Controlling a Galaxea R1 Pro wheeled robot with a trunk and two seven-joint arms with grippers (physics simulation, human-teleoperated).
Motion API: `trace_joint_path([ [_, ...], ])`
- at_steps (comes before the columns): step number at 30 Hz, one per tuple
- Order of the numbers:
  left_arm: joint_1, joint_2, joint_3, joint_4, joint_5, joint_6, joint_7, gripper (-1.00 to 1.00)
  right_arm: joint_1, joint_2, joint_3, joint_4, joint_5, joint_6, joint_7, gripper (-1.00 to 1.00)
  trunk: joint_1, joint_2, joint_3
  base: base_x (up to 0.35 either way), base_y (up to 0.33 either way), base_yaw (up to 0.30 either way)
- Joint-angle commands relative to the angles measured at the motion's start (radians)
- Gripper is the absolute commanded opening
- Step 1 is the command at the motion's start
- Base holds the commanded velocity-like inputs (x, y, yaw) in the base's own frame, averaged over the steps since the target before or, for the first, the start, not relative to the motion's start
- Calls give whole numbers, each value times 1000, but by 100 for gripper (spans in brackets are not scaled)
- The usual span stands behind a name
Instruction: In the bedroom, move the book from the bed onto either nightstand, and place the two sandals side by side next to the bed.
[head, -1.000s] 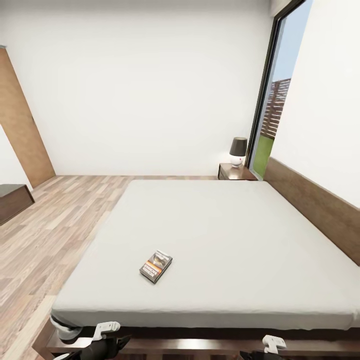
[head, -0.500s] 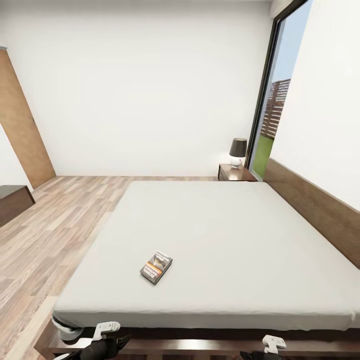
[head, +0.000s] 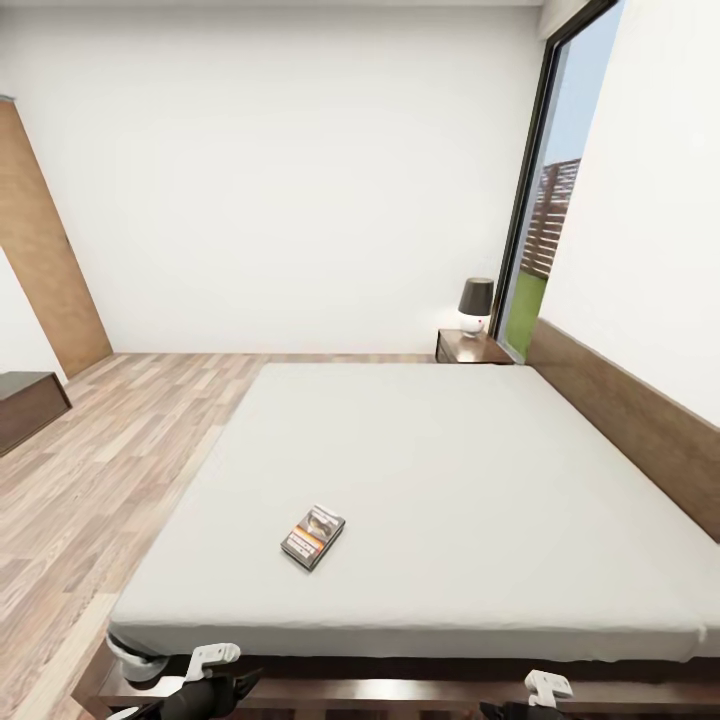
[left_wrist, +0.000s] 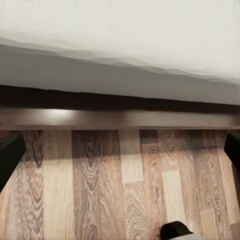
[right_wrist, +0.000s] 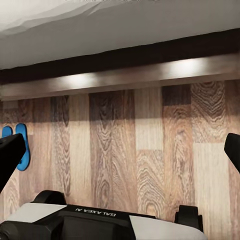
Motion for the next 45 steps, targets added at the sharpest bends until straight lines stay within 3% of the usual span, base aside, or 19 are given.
trace_joint_path([
  [1, -1, 0, 6, 0, -11, -7, -2, 100, -1, -1, -7, 3, 3, -2, 3, 100, -4, 6, 2, 0, 0, 0],
  [15, -1, 0, 6, 0, -11, -7, -2, 100, -1, -1, -7, 3, 3, -2, 3, 100, -57, 104, 46, 0, 0, 0],
  [45, -1, 0, 6, 0, -11, -7, -2, 100, -1, -1, -7, 3, 1, -2, 3, 100, -57, 104, 46, 0, 0, 0],
])
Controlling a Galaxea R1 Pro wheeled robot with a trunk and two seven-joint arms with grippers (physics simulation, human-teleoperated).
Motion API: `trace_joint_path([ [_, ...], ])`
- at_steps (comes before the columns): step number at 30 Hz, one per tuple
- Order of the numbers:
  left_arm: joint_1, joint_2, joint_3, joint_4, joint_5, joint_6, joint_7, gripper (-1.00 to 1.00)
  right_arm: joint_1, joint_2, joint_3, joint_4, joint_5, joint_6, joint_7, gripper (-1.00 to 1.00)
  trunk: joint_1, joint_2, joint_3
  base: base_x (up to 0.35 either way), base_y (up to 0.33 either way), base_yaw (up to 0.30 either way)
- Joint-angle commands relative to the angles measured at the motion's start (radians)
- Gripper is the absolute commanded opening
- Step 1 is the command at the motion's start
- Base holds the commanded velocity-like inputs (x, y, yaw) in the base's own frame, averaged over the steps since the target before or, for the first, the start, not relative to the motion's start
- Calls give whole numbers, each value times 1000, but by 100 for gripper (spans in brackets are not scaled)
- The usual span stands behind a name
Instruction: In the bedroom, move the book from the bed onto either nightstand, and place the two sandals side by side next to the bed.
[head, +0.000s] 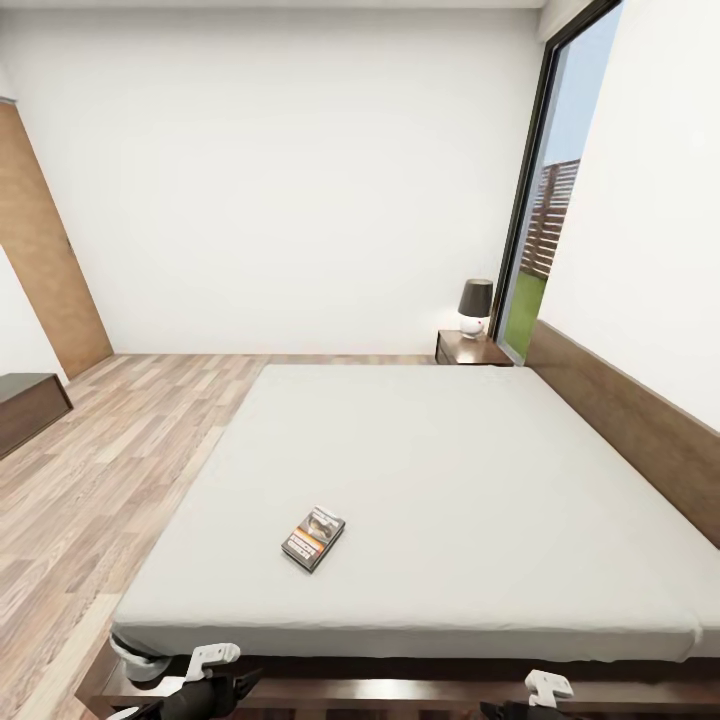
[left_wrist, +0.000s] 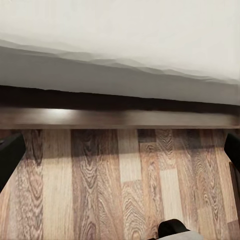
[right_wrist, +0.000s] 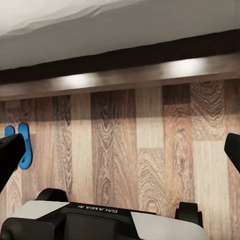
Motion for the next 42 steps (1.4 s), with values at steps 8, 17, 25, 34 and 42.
trace_joint_path([
  [8, -1, 0, 6, 1, -11, -7, -2, 100, -2, -1, -6, 3, 2, -2, 3, 100, 0, -1, -2, 0, 0, 0],
  [17, -1, 0, 6, 1, -11, -7, -2, 100, -2, 0, -6, 3, 4, -1, 4, 100, 0, -1, -2, 0, 0, 0],
  [25, -1, 0, 6, 1, -11, -7, -2, 100, -2, 0, -6, 3, 4, -1, 4, 100, 0, -1, -2, 0, 0, 0],
  [34, -1, 2, 6, -2, -11, -3, -11, 100, -2, 0, -6, 3, 4, -2, 3, 100, 0, -1, -2, 0, 0, 0],
  [42, -49, 3, 5, -66, -9, 221, -100, 100, -2, 0, -6, 3, 4, -2, 4, 100, 0, -1, -2, 0, 0, 0],
])
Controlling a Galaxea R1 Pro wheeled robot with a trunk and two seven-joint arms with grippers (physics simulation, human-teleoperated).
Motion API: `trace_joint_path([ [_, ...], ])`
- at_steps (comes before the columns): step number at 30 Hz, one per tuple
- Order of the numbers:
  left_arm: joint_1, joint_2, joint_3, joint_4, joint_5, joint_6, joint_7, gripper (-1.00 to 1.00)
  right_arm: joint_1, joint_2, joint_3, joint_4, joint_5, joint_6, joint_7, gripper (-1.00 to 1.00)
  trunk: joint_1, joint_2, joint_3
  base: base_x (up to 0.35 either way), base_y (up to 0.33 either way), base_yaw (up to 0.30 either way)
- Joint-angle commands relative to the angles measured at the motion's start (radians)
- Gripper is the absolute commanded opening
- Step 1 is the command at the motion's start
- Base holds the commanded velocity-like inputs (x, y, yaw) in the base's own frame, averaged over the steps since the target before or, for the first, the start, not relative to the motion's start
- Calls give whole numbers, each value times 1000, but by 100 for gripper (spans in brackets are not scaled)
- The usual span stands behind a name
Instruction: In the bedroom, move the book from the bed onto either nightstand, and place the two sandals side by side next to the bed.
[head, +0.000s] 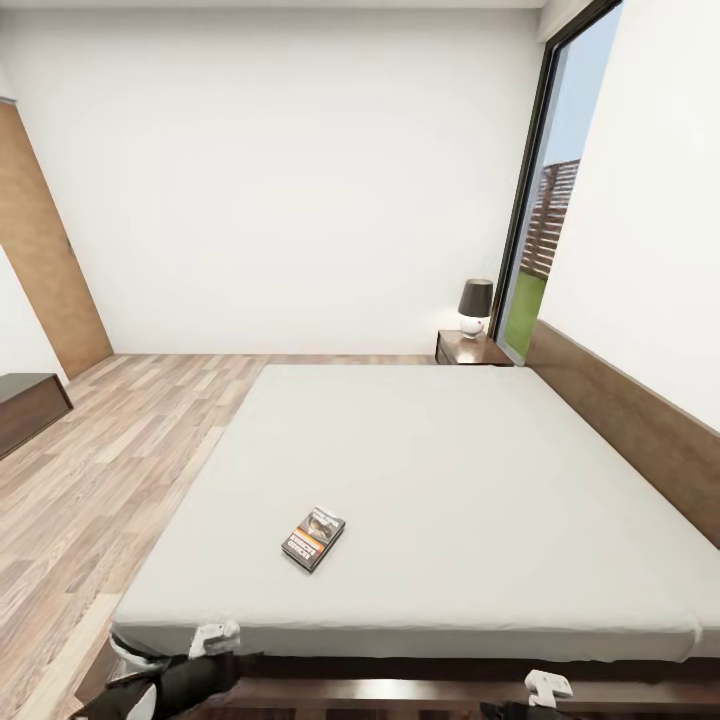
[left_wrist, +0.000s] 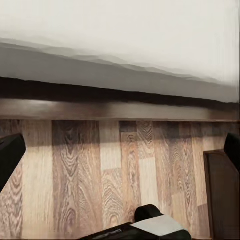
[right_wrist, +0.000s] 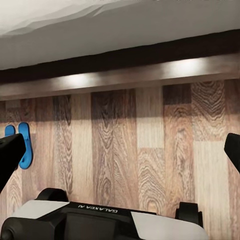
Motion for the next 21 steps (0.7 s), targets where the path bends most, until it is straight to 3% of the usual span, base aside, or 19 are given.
trace_joint_path([
  [1, -15, -2, 5, -20, -5, 45, -12, 100, -2, -1, -6, 3, 3, -2, 3, 100, 0, -1, -2, 0, 0, 0],
  [3, -60, -15, 5, -77, -5, 133, -24, 100, -1, -1, -6, 3, 3, -2, 3, 100, 0, -1, -2, 0, 0, 0],
  [8, -174, -78, 3, -244, -4, 349, -35, 100, -2, -1, -6, 3, 3, -2, 3, 100, 0, -1, -2, 0, 0, 0],
  [11, -266, -100, 3, -288, -3, 477, -35, 100, -2, -1, -6, 3, 3, -2, 4, 100, 0, -1, -2, 0, 0, 0],
  [19, -338, -123, 3, -301, 18, 552, -36, 100, -2, -2, -6, 3, 2, -2, 5, 100, 0, -1, -2, 0, 0, 0],
  [21, -359, -130, 4, -302, 28, 602, -36, 100, -2, -2, -6, 3, 2, -2, 5, 100, 0, -1, -2, 0, 0, 0],
])
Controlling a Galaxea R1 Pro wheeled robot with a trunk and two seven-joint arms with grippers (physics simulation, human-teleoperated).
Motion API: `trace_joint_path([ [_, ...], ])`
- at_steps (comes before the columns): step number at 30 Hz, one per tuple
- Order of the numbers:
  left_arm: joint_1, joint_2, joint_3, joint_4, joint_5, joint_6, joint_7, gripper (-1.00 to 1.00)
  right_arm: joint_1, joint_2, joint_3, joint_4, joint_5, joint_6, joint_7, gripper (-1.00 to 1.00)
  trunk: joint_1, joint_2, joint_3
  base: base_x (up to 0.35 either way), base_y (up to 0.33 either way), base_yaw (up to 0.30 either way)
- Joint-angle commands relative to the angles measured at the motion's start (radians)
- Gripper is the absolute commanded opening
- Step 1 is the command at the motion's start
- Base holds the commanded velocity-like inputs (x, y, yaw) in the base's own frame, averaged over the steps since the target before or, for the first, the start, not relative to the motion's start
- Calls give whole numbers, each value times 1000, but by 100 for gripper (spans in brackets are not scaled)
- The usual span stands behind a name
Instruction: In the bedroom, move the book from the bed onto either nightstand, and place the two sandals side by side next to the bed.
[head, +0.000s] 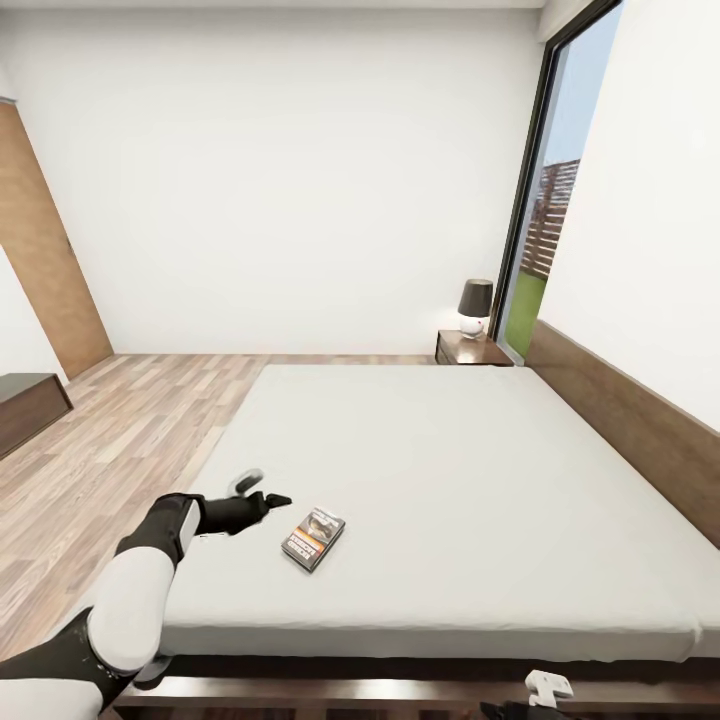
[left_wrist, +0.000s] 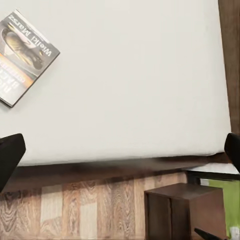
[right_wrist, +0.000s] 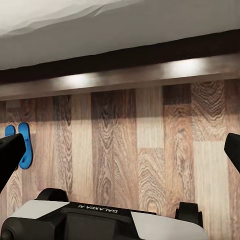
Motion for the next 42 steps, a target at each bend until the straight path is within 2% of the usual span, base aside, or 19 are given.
trace_joint_path([
  [1, -5, -2, 8, -1, -8, 24, -7, 100, -2, -1, -7, 3, 3, -2, 3, 100, 0, -1, -2, 0, 0, 0],
  [2, -10, -5, 8, -1, -6, 55, -7, 100, -1, -1, -7, 3, 3, -2, 3, 100, 0, -1, -2, 0, 0, 0],
  [5, -16, -9, 7, 2, -4, 94, -2, 100, -2, -1, -7, 3, 3, -2, 3, 100, 0, -1, -2, 0, 0, 0],
  [10, -19, -9, 7, 1, -4, 109, 0, 100, -2, -1, -7, 3, 4, -2, 3, 100, 0, -1, -2, 0, 0, 0],
  [15, -21, -8, 8, -7, -2, 73, 7, 100, -2, -1, -7, 3, 6, -3, 2, 100, 0, -1, -2, 0, 0, 0],
  [17, -45, -9, 8, -29, -1, 58, 15, 100, -1, -1, -7, 3, 7, -3, 2, 100, 0, -1, -2, 0, 0, 0],
  [22, -71, -12, 12, -30, 0, 56, 21, 100, -1, -1, -7, 3, 7, -2, 2, 100, 0, -1, -2, 0, 0, 0],
  [28, -76, -27, 15, -13, -1, 53, 24, 100, -2, -1, -7, 3, 7, -3, 2, 100, 0, -1, -2, 0, 0, 0],
  [42, -76, -25, 14, -2, -2, 52, 24, 100, -1, 0, -7, 3, 9, -3, 2, 100, 0, -1, -2, 0, 0, 0],
])
